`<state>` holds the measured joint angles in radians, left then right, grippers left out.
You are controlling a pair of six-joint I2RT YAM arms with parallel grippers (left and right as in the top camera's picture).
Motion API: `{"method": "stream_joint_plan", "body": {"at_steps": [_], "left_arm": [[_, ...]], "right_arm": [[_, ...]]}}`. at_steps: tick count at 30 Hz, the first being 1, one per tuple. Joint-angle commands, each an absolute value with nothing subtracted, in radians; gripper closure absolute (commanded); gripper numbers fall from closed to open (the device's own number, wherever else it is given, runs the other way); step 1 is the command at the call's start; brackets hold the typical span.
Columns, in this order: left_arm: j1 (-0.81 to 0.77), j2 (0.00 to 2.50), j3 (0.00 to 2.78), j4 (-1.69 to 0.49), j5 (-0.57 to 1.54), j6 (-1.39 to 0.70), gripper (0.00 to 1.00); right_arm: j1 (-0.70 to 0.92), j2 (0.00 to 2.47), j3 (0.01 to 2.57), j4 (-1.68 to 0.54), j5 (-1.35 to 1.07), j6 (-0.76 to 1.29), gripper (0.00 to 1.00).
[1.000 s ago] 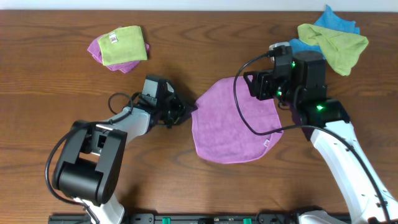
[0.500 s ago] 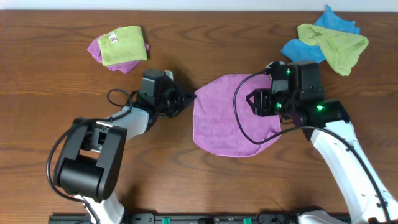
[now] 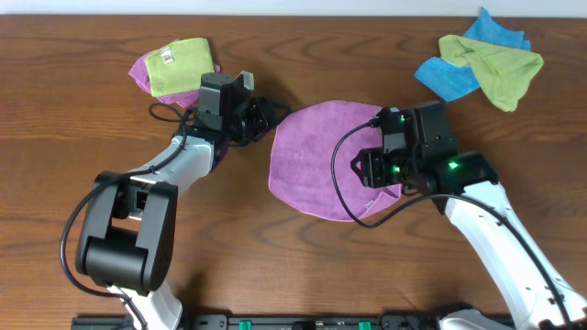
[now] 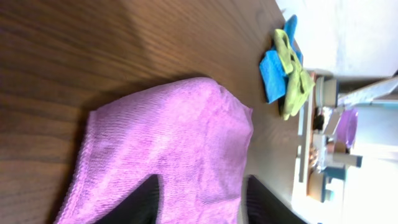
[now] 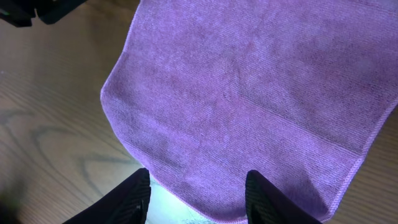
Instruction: Fold the cloth
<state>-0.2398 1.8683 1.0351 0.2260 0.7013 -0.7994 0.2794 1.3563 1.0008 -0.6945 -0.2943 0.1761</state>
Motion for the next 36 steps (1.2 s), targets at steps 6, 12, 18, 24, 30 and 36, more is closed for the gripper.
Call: {"method": "stream_joint_plan", "body": {"at_steps": [6, 12, 18, 24, 30, 36], "left_arm": [[-0.144, 1.879, 1.053, 0.154, 0.801, -0.686, 0.44], [-0.019, 1.847, 1.053, -0.056, 1.05, -0.513, 0.59], [0.003, 1.823, 1.044, -0.504, 1.006, -0.272, 0.65], [-0.038, 1.824, 0.97, -0.408, 0.998, -0.326, 0.62], [-0.094, 1.824, 0.849, -0.202, 0.924, -0.494, 0.54], [-0.126, 1.824, 0.754, -0.006, 0.901, -0.625, 0.38]], "right_arm": [[0.288, 1.356, 0.993, -0.747, -0.185, 0.295, 0.51], [0.264, 1.34, 0.984, -0.801, -0.18, 0.325, 0.55], [0.205, 1.295, 0.863, -0.789, -0.248, 0.382, 0.54], [0.195, 1.264, 0.803, -0.778, -0.251, 0.429, 0.45], [0.195, 1.264, 0.766, -0.738, -0.251, 0.479, 0.39], [0.195, 1.265, 0.721, -0.649, -0.251, 0.501, 0.37]]}}
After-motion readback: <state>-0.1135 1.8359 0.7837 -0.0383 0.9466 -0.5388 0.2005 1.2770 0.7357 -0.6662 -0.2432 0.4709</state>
